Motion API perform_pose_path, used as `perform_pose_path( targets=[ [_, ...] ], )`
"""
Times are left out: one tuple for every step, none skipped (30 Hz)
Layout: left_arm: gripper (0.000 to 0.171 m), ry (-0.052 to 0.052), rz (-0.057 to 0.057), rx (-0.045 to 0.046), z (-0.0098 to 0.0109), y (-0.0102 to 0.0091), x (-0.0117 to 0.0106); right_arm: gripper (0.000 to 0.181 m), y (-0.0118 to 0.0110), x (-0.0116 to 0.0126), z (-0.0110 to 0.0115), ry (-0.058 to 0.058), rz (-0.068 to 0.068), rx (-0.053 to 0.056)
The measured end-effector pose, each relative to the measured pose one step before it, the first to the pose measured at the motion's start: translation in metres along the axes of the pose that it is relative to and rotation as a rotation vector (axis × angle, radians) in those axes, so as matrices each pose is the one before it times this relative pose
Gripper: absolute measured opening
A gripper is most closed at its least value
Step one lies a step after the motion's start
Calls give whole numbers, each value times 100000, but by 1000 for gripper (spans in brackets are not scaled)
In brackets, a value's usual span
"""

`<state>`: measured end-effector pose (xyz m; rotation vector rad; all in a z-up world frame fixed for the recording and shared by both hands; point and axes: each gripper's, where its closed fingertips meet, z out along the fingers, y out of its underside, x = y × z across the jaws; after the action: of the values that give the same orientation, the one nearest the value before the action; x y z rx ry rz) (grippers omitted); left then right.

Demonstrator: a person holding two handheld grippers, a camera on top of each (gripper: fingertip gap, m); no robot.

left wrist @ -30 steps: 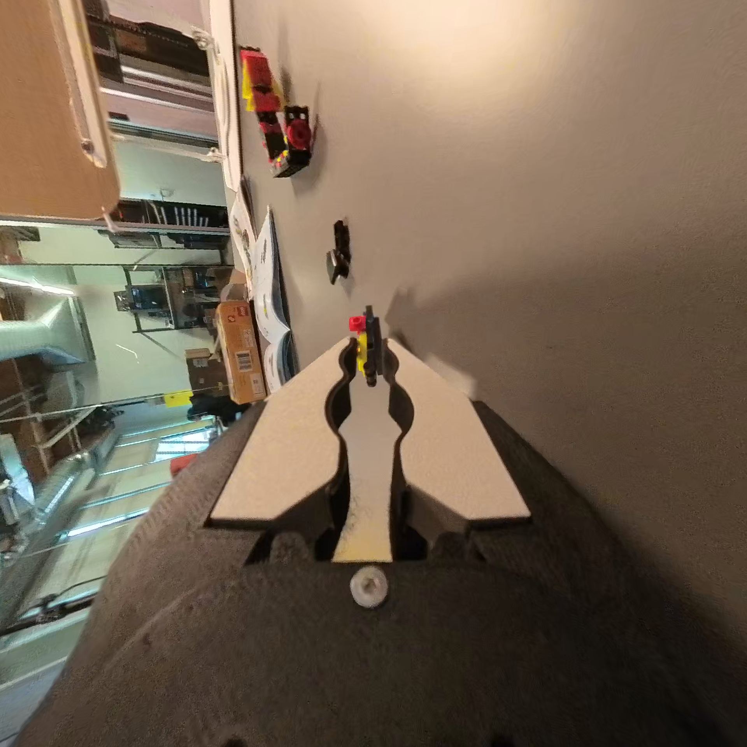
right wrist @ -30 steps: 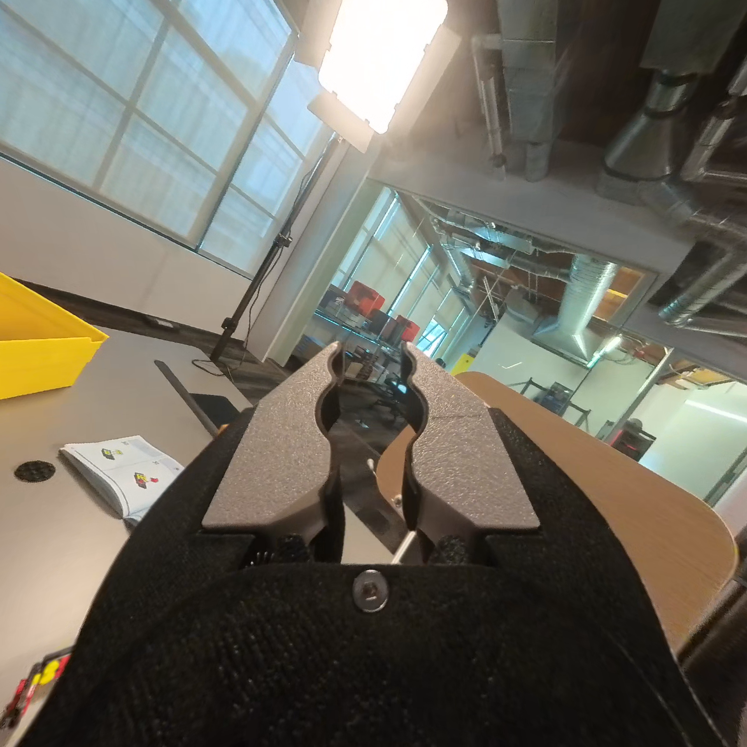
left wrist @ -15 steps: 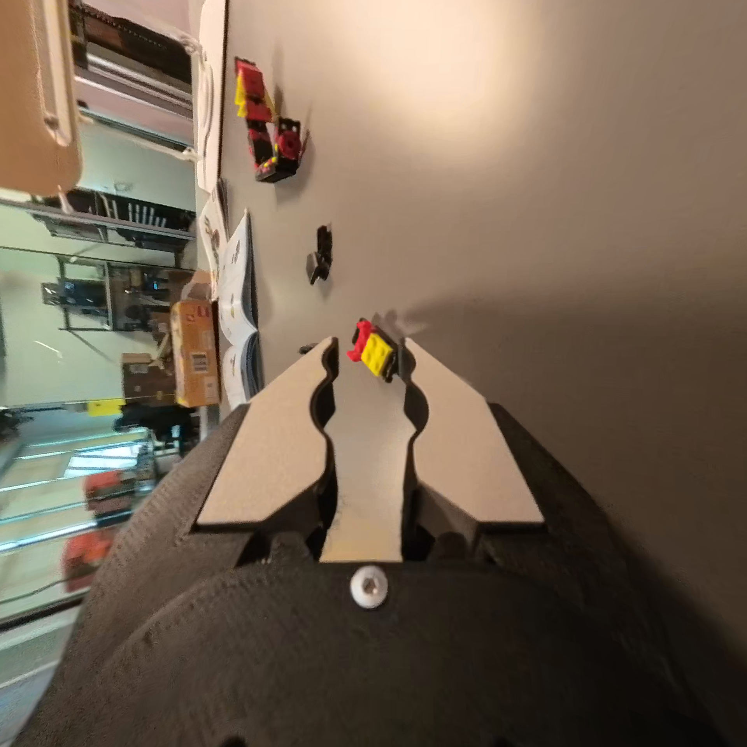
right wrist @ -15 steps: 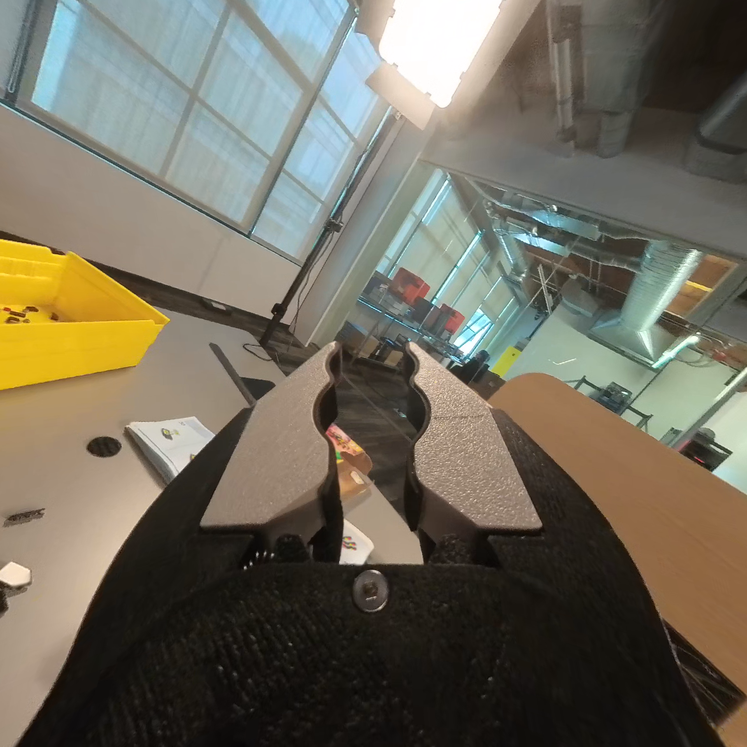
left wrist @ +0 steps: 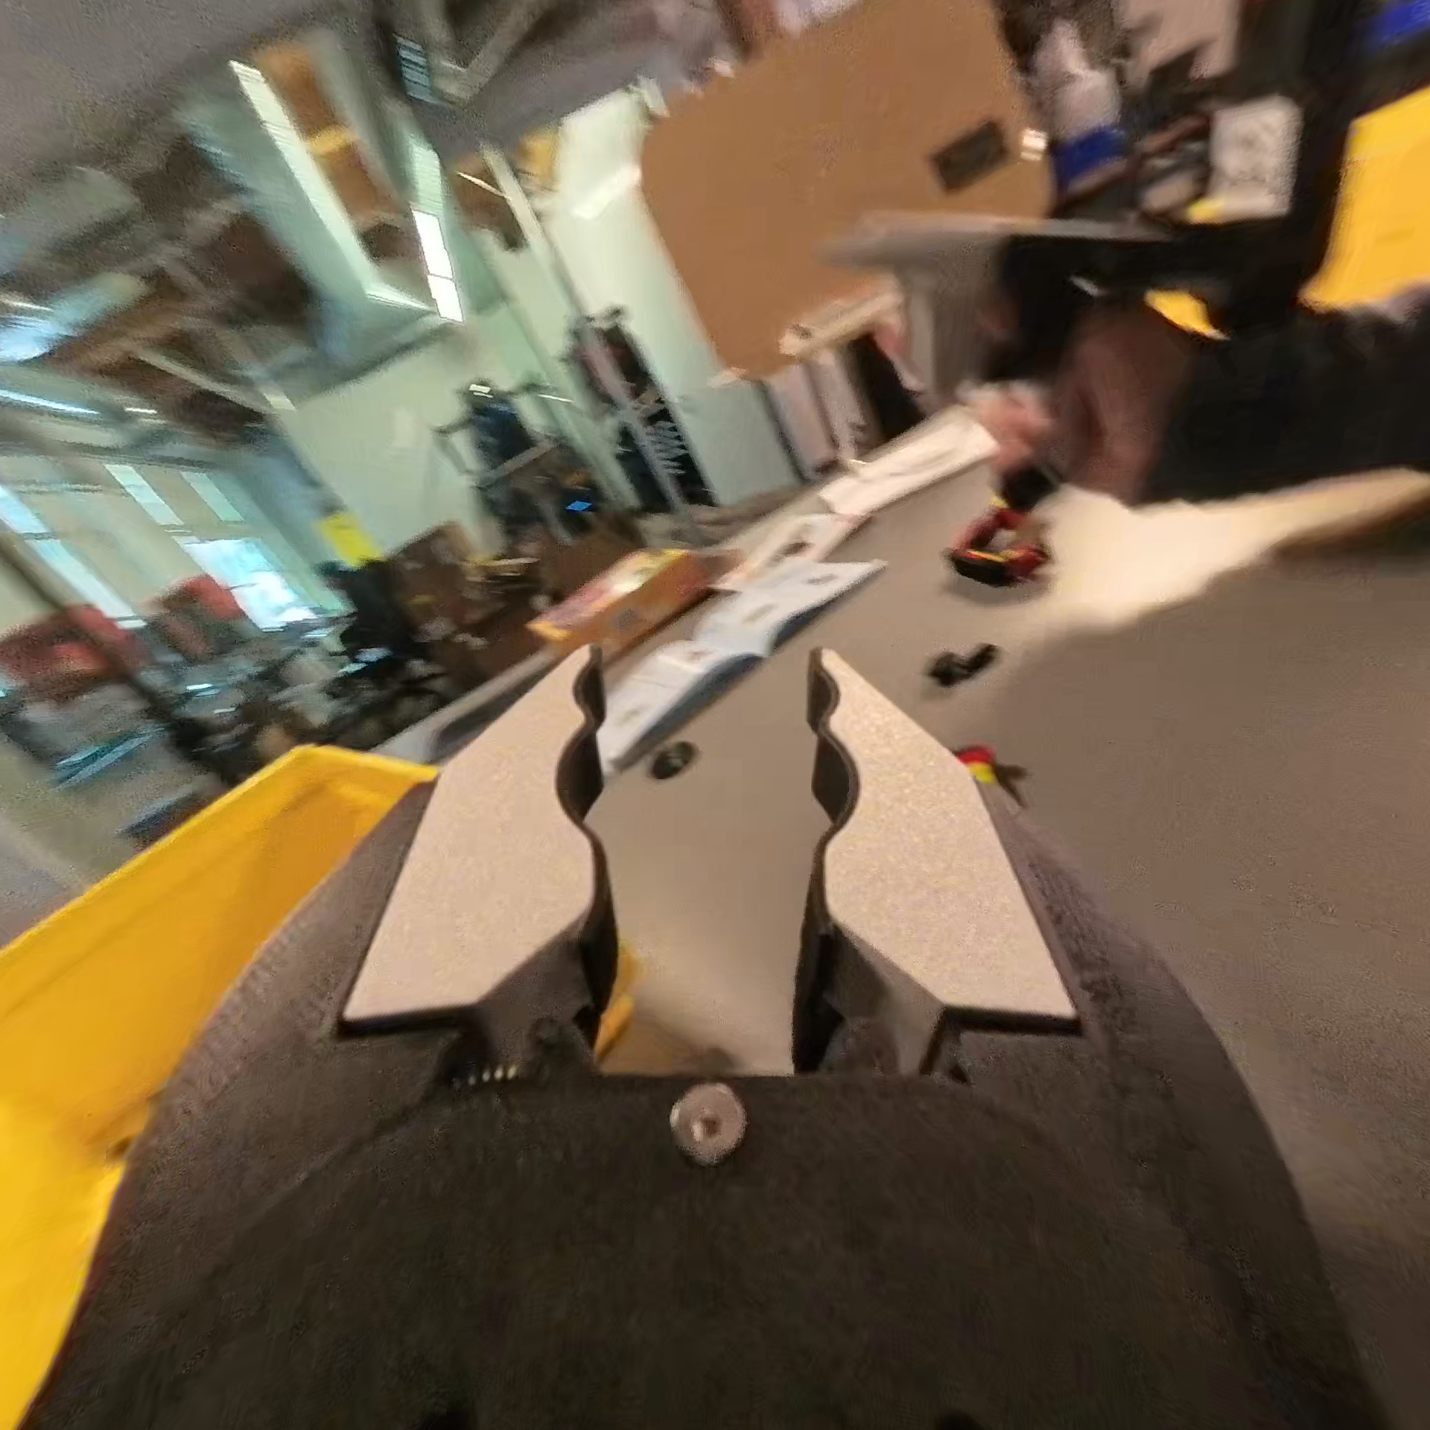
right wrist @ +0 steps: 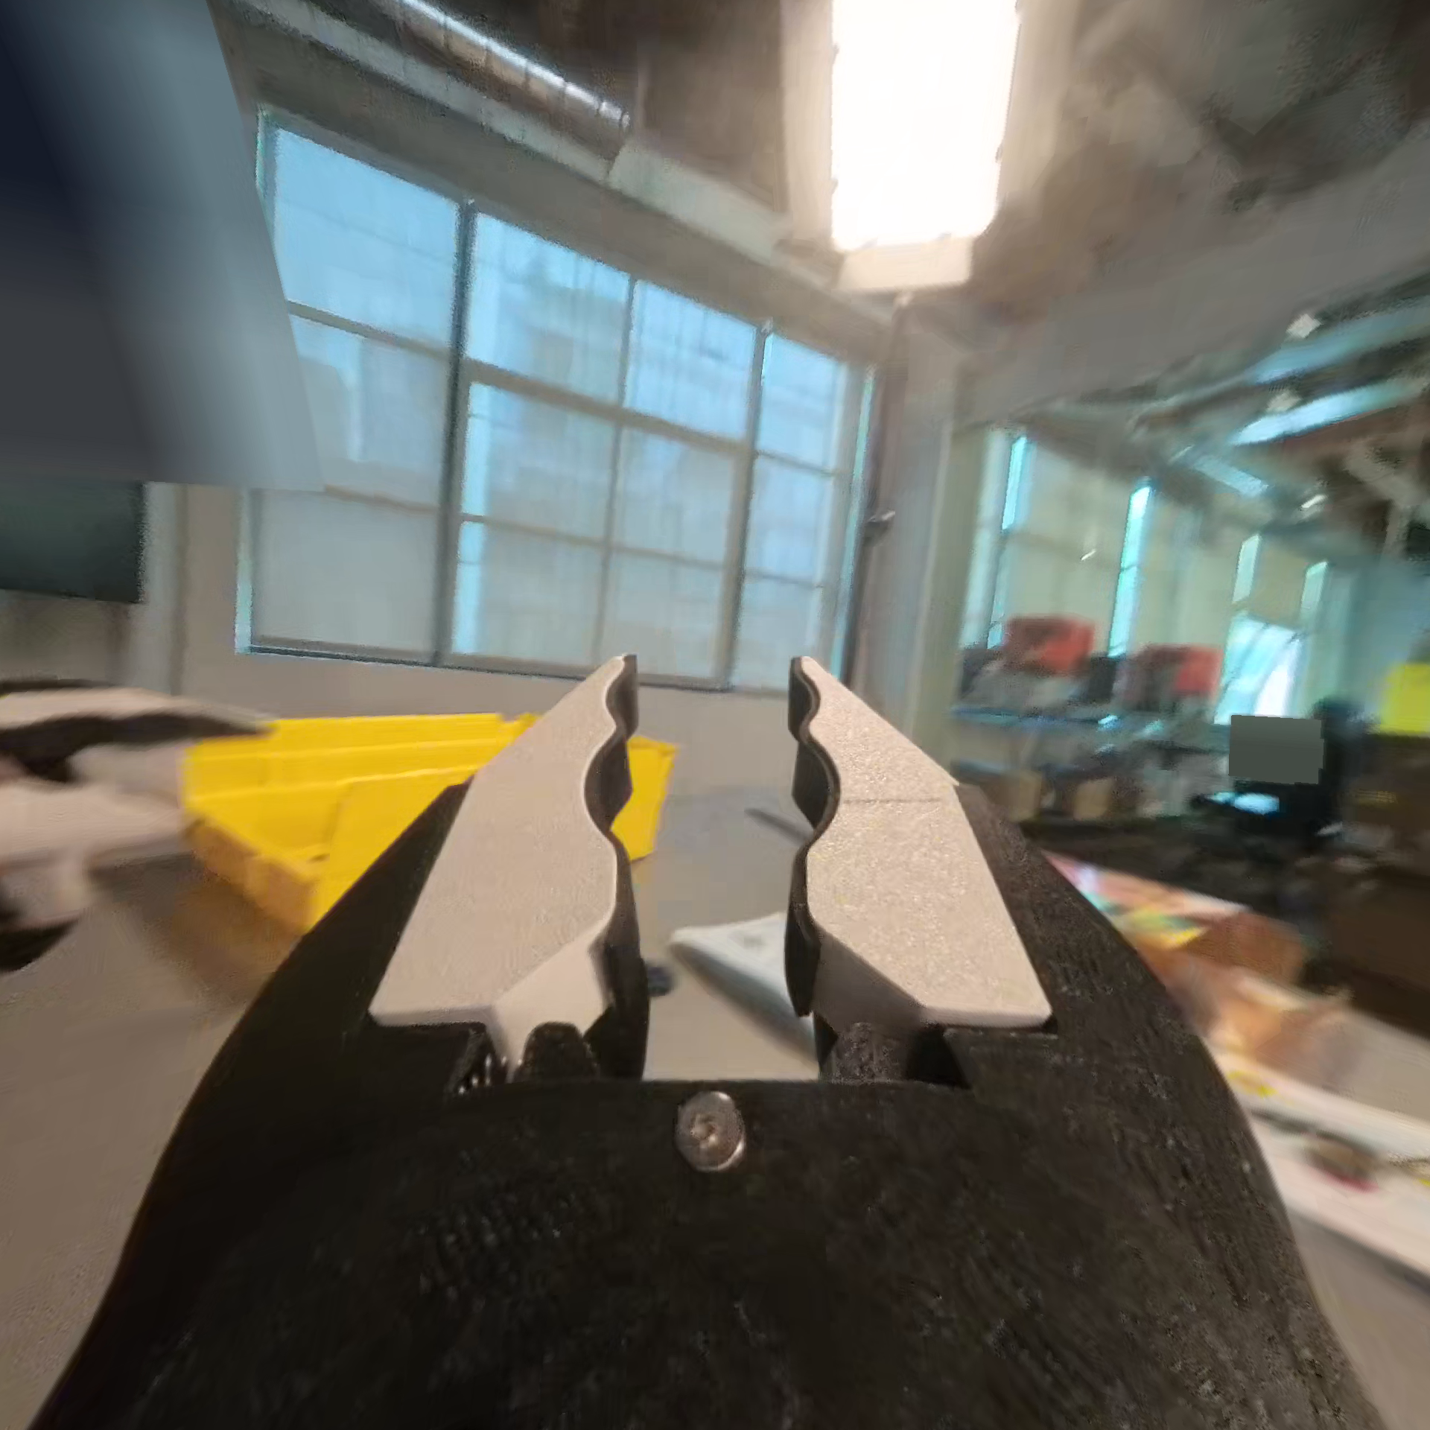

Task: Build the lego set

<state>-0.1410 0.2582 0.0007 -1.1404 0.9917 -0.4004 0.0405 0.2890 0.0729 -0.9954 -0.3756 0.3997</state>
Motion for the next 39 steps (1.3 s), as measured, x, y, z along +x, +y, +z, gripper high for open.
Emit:
perform_pose_path(
  targets=[
    [51, -7282, 178, 1870, -673, -445, -1465, 38, 1221, -1499, -232, -3265, 4107, -2159],
    [52, -6759, 21, 2314, -724, -542, -1517, 39, 1007, -1396, -83, -3280, 1211, -2555],
    [52, -6997, -472, 2698, -762, -645, -1690, 40, 704, -1206, 52, -3016, -1707, -2605],
    [51, -6654, -804, 2884, -778, -694, -1786, 39, 339, -1017, 112, -2781, -3819, -1782],
    [51, -6531, -1320, 2696, -745, -672, -1897, 39, 129, -799, 100, -2358, -4526, -963],
    [51, -6774, -1660, 1942, -668, -545, -2052, 39, 136, -568, 69, -1732, -3769, -671],
    [50, -7725, -1284, 498, -573, -316, -2285, 38, 290, -409, 42, -1308, -2188, -958],
    [49, -8009, -536, -1137, -408, -41, -2370, 38, 442, -283, 75, -1026, -819, -1489],
    [49, -5916, -124, -2328, -213, 148, -2052, 38, 461, -136, 123, -632, -288, -1738],
    [49, -2255, -383, -2786, -44, 258, -1467, 37, 389, 2, 147, -96, -315, -1567],
    [49, -558, -1381, -2806, 84, 289, -1137, 37, 296, 70, 138, 210, -366, -1208],
    [49, 687, -1708, -2780, 189, 331, -882, 36, 253, 41, 118, 124, -357, -1034],
    [49, 1728, -1427, -3182, 292, 396, -649, 35, 226, 10, 90, 62, -506, -1083],
    [50, 1986, -1193, -3682, 426, 439, -571, 35, 198, -40, 75, 27, -825, -1035],
    [50, 2331, -781, -3698, 531, 411, -456, 34, 140, -89, 60, -147, -1175, -827],
    [52, 2274, -560, -3850, 646, 397, -430, 33, 113, -141, 71, -317, -1493, -710],
    [53, 1687, -375, -4499, 762, 438, -476, 32, 125, -166, 80, -348, -1748, -822],
    [53, 1919, 100, -5800, 879, 561, -409, 31, 149, -157, 94, -239, -1946, -967],
    [53, 1582, 182, -7657, 1004, 764, -406, 31, 153, -164, 103, -202, -2047, -1003],
    [55, -341, 400, -10091, 1113, 1033, -631, 31, 163, -172, 110, -326, -1971, -990],
    [58, 846, 2099, -11832, 1177, 1164, -393, 31, 171, -192, 100, -465, -1621, -1096],
    [65, 2052, 3167, -11163, 1165, 941, -117, 32, 78, -235, 66, -807, -1136, -608],
    [68, 2712, 3880, -8302, 1034, 480, 67, 32, -185, -288, -23, -1309, -458, 845],
    [67, 1893, 3741, -3831, 820, -161, -2, 32, -302, -259, -88, -1277, -61, 1666],
    [65, 1724, 3230, -794, 668, -630, -46, 32, -171, -133, -49, -573, -89, 961],
    [62, 2275, 2800, -314, 667, -729, -18, 32, 45, 36, 17, 209, -66, -252],
    [61, 2203, 1870, -1294, 742, -611, -118, 32, 160, 124, 48, 685, 14, -916],
    [61, 3211, 1034, -2608, 831, -391, -8, 32, 171, 175, 51, 814, 126, -917],
    [61, 4889, 182, -3249, 890, -272, 241, 32, 127, 176, 27, 743, 315, -595],
    [61, 6388, -257, -2616, 906, -302, 538, 31, 64, 160, 17, 727, 314, -261],
    [60, 6692, -122, -1125, 897, -445, 687, 31, 44, 162, 2, 692, 156, -172],
    [60, 5159, 150, -52, 938, -534, 546, 31, 34, 114, 4, 443, 166, -144],
    [58, 2858, 1106, 657, 972, -547, 282, 31, -12, 59, -6, 14, 512, 153],
    [56, -178, 1569, 509, 1019, -442, -163, 31, -88, 32, -34, -287, 1353, 602],
    [56, -3448, 1742, 954, 1023, -431, -599, 31, -133, 106, -55, -326, 2365, 939],
    [55, -3024, 2513, 730, 1042, -309, -480, 31, -148, 171, -87, -304, 3115, 1186],
    [54, -670, 1997, -663, 1044, -94, -111, 31, -176, 214, -106, -240, 3543, 1398],
    [54, 1800, 956, -2074, 1049, 94, 212, 31, -159, 262, -108, 11, 3530, 1333],
    [55, 3159, 301, -3115, 948, 219, 358, 31, -109, 301, -98, 439, 3043, 1007]
  ],
)
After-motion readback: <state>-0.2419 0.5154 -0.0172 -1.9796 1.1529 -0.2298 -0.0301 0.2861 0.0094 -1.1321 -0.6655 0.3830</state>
